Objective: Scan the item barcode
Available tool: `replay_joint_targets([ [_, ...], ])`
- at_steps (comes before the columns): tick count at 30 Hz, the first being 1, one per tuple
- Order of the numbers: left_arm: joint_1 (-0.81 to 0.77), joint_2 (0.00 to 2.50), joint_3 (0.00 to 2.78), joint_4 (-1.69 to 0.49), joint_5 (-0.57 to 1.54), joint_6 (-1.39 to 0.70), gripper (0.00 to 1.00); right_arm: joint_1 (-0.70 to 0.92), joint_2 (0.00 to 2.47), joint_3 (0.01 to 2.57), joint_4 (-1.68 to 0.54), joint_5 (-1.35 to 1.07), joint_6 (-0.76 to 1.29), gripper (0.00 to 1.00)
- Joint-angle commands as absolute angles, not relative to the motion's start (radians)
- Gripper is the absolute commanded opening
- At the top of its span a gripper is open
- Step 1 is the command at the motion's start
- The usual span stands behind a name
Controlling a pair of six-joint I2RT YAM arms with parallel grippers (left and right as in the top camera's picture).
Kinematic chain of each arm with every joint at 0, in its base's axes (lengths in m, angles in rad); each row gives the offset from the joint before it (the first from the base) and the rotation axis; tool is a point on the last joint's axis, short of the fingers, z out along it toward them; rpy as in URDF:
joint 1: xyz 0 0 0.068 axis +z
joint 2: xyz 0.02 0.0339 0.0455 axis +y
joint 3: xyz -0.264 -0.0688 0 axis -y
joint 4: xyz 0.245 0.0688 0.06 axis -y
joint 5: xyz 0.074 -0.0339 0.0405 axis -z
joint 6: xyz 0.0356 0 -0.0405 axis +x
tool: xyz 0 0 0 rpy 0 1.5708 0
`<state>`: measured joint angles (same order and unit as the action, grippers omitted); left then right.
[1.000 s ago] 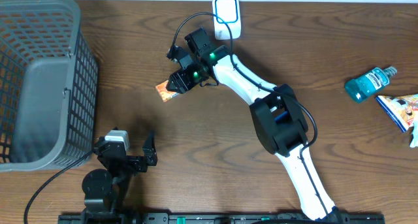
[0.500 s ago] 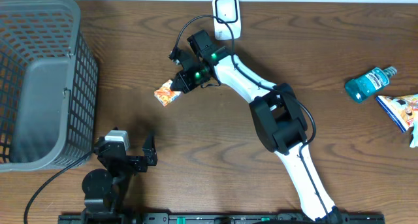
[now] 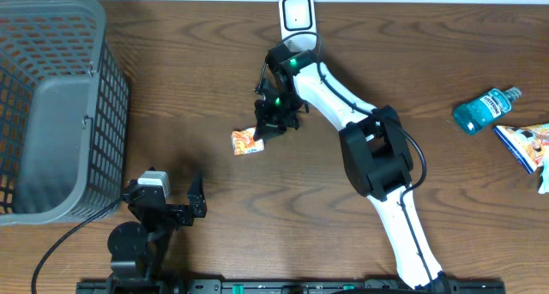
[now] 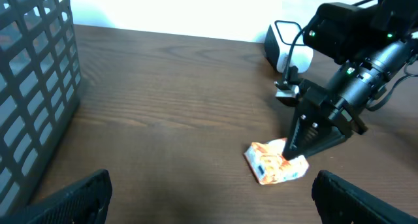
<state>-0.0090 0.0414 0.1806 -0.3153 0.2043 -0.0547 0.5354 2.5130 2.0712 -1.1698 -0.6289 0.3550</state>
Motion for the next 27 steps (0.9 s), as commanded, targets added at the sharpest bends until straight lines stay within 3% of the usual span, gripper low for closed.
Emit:
replay_joint_targets([
  [1,-0.012,0.037,0.192,-0.314,0.210,-0.049,0.98,0.559,2.536,2.033,-1.205,-0.309,0.457,0.02],
  [17,-0.012,0.037,0.192,-0.314,0.210,-0.049,0.98,0.590,2.361,2.033,-1.364,-0.168,0.547,0.02],
  [21,-0.012,0.037,0.192,-0.315,0.210,-0.049,0.98,0.591,2.347,2.033,-1.377,-0.136,0.553,0.31],
  [24,-0.012,0.037,0.192,-0.314,0.210,-0.049,0.98,0.590,2.309,2.033,-1.383,-0.109,0.553,0.40],
  [26,-0.012,0.037,0.192,-0.314,0.210,-0.049,0.98,0.589,2.276,2.033,-1.382,-0.087,0.553,0.72],
  [27,-0.012,0.037,0.192,-0.314,0.210,-0.049,0.98,0.589,2.258,2.033,-1.381,-0.070,0.553,0.99],
])
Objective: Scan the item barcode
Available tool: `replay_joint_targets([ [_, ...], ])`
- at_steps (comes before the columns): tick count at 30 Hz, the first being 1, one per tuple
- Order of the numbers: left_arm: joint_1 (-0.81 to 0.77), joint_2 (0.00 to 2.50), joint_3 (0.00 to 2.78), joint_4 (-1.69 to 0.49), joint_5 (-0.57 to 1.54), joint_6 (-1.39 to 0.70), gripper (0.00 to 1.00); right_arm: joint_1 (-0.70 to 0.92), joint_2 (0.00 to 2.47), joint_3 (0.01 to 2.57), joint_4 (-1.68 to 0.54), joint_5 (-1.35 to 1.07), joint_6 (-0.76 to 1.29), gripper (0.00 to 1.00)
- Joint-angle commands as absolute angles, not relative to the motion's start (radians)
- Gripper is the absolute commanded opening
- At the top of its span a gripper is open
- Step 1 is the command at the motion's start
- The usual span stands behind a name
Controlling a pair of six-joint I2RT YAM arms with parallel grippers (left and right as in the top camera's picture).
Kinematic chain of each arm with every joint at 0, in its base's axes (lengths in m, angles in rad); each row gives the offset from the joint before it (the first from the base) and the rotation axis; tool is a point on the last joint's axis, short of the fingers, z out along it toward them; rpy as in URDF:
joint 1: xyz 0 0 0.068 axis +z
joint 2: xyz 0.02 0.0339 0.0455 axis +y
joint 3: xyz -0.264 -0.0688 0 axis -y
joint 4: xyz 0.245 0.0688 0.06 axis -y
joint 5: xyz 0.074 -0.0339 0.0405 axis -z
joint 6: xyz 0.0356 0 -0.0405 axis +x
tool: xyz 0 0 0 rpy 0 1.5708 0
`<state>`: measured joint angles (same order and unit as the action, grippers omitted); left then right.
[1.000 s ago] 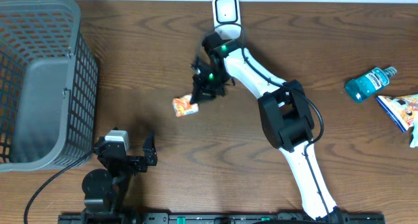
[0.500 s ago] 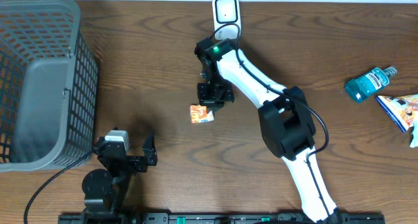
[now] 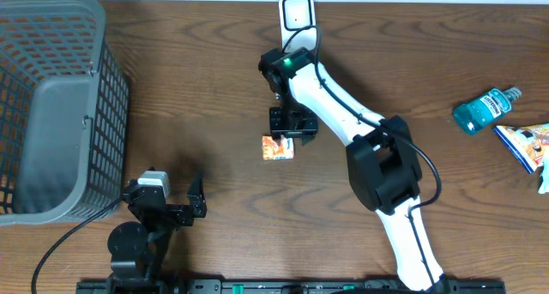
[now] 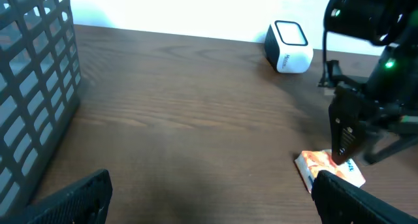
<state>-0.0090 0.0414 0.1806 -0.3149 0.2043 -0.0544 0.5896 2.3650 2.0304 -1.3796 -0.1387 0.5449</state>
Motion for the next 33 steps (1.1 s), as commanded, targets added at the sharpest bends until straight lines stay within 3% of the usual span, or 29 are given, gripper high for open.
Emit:
replay_joint_targets([
  [1,-0.012,0.037,0.192,-0.314,0.210,-0.049,0.98,0.588,2.246,2.033,-1.380,-0.054,0.553,0.99],
  [13,-0.012,0.037,0.192,-0.314,0.210,-0.049,0.98,0.551,2.153,2.033,-1.621,0.127,0.540,0.99],
  [20,-0.012,0.037,0.192,-0.314,0.210,-0.049,0.98,0.588,1.897,1.970,-1.699,0.255,0.564,0.99],
  [23,-0.012,0.037,0.192,-0.314,0.210,-0.049,0.98,0.648,1.719,1.858,-1.693,0.404,0.723,0.99],
  [28,-0.012,0.037,0.192,-0.314,0.210,-0.049,0.98,0.734,1.502,1.583,-1.575,0.553,0.965,0.99],
  [33,-0.012,0.037,0.192,-0.314,0.210,-0.049,0.98,0.749,1.383,1.218,-1.178,0.559,0.979,0.99],
])
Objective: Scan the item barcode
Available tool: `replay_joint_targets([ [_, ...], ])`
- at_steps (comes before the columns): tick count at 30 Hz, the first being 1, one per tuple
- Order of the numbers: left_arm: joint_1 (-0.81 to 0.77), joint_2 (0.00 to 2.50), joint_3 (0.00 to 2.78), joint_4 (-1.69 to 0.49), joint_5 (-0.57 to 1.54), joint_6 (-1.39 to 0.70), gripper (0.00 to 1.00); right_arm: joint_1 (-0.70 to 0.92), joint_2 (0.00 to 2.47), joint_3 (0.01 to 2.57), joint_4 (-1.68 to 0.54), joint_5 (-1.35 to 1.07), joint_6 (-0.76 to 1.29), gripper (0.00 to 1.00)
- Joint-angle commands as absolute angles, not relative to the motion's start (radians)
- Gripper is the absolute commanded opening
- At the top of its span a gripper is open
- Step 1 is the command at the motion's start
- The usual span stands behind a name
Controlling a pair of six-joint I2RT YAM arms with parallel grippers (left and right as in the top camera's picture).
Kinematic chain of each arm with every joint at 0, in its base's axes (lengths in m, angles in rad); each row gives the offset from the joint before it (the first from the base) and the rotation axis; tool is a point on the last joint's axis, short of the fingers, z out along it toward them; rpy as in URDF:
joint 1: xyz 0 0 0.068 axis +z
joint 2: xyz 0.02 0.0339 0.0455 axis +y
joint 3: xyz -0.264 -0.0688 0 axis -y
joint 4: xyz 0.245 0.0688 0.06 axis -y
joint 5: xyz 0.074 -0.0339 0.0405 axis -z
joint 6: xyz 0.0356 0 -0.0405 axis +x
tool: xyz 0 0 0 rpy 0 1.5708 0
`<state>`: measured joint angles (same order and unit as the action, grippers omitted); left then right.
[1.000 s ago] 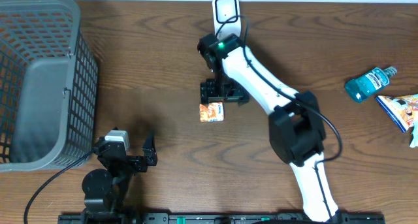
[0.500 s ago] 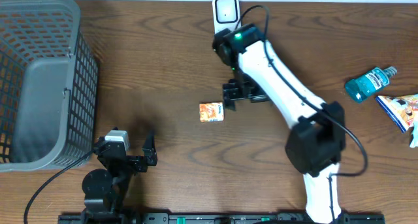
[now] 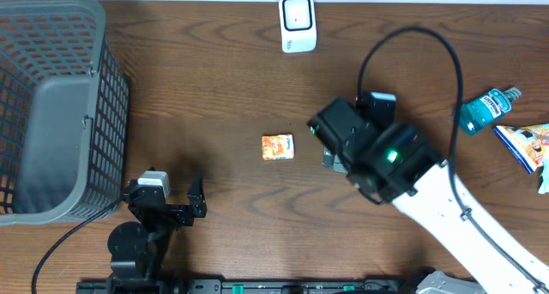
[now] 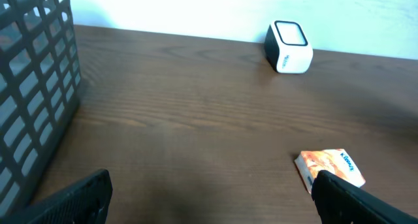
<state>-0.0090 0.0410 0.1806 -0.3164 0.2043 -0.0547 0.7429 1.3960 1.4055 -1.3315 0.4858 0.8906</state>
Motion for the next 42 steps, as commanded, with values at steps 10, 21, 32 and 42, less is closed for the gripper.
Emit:
replay_joint_targets([
  [10,-0.012,0.037,0.192,-0.314,0.210,-0.049,0.98,0.611,1.464,0.915,-0.414,0.034,0.448,0.99],
  [21,-0.012,0.037,0.192,-0.314,0.210,-0.049,0.98,0.438,1.603,0.913,-0.262,-0.280,0.376,0.87],
  [32,-0.012,0.037,0.192,-0.314,0.210,-0.049,0.98,0.439,1.813,0.913,-0.054,-0.404,0.389,0.75],
  [42,-0.012,0.037,0.192,-0.314,0.210,-0.049,0.98,0.447,1.942,0.913,0.047,-0.460,0.388,0.68],
])
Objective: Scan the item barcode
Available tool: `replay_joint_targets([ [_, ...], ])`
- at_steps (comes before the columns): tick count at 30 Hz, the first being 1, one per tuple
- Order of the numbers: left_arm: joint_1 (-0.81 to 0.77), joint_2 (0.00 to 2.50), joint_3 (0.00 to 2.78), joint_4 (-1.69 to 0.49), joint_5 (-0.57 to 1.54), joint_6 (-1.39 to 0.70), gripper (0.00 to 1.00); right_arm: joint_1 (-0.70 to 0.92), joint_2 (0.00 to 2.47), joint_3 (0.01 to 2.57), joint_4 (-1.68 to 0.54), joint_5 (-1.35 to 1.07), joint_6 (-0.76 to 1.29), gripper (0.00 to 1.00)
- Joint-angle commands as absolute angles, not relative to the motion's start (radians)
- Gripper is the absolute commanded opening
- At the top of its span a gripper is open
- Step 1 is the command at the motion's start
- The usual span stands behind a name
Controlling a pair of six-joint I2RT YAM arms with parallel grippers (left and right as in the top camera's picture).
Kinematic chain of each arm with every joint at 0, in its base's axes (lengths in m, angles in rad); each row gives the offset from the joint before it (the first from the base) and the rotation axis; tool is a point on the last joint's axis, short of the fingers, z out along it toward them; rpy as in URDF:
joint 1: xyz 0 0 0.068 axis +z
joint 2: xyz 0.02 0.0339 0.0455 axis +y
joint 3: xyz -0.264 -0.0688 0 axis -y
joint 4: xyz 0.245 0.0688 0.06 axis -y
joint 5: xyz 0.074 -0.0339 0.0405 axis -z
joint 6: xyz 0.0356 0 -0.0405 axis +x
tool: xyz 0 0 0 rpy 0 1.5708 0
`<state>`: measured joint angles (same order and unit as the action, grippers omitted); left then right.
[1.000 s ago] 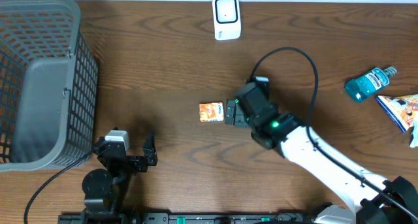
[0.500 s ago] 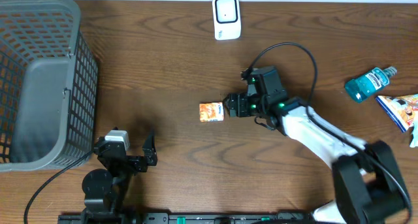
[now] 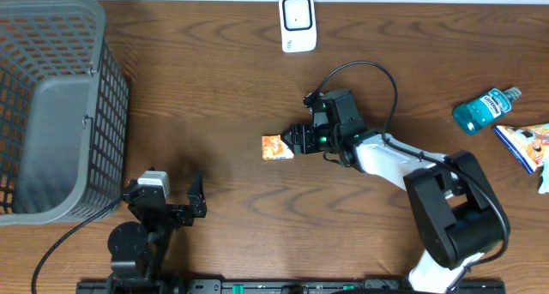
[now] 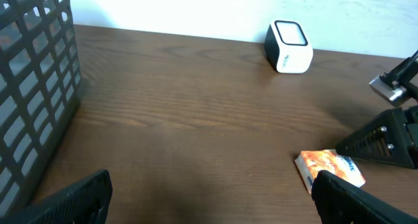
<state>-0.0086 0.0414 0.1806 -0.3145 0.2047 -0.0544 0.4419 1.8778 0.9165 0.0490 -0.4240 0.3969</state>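
A small orange packet [image 3: 274,147] lies flat on the brown table [image 3: 197,88], also seen in the left wrist view [image 4: 324,166]. My right gripper [image 3: 293,143] is low at the packet's right edge, pointing left at it, and its fingers look open to either side of that edge. From the left wrist it shows as a dark wedge [image 4: 341,147] touching the packet. The white scanner [image 3: 297,21] stands at the table's far edge [image 4: 289,38]. My left gripper [image 3: 168,210] rests open at the near left, holding nothing.
A big grey mesh basket [image 3: 51,105] fills the left side. At the far right lie a blue mouthwash bottle [image 3: 486,108] and a colourful pouch [image 3: 525,144]. The right arm's cable arcs above the table behind the gripper.
The right arm was raised to the right of the packet, apart from it. Now its gripper sits low at the packet's right edge. The packet and left arm have not moved.
First the right gripper was on the packet left of centre, reaching from the scanner side. Then the packet lay a little further right under the gripper. Then it lay free with the arm raised away. Now the gripper is low at its right edge.
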Motion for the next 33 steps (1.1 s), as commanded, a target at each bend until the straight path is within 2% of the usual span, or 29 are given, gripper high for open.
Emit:
replay_joint_targets([
  [1,-0.012,0.037,0.192,-0.314,0.210,-0.049,0.98,0.446,1.953,0.913,0.057,-0.476,0.388,0.67],
  [9,-0.012,0.037,0.192,-0.314,0.210,-0.049,0.98,0.446,1.996,0.913,0.057,-0.508,0.382,0.54],
  [16,-0.012,0.037,0.192,-0.314,0.210,-0.049,0.98,0.446,1.996,0.913,0.014,-0.508,0.338,0.34],
  [19,-0.012,0.037,0.192,-0.314,0.210,-0.049,0.98,0.446,1.996,0.913,0.012,-0.506,0.335,0.17],
  [20,-0.012,0.037,0.192,-0.314,0.210,-0.049,0.98,0.446,1.996,0.913,0.012,-0.504,0.336,0.03],
  [26,-0.012,0.037,0.192,-0.314,0.210,-0.049,0.98,0.439,1.995,0.913,0.005,-0.531,0.461,0.01],
  [30,-0.012,0.037,0.192,-0.314,0.210,-0.049,0.98,0.382,1.993,0.915,-0.025,-0.846,0.609,0.01],
  [33,-0.012,0.037,0.192,-0.314,0.210,-0.049,0.98,0.305,1.993,0.915,-0.039,-1.188,0.711,0.01],
])
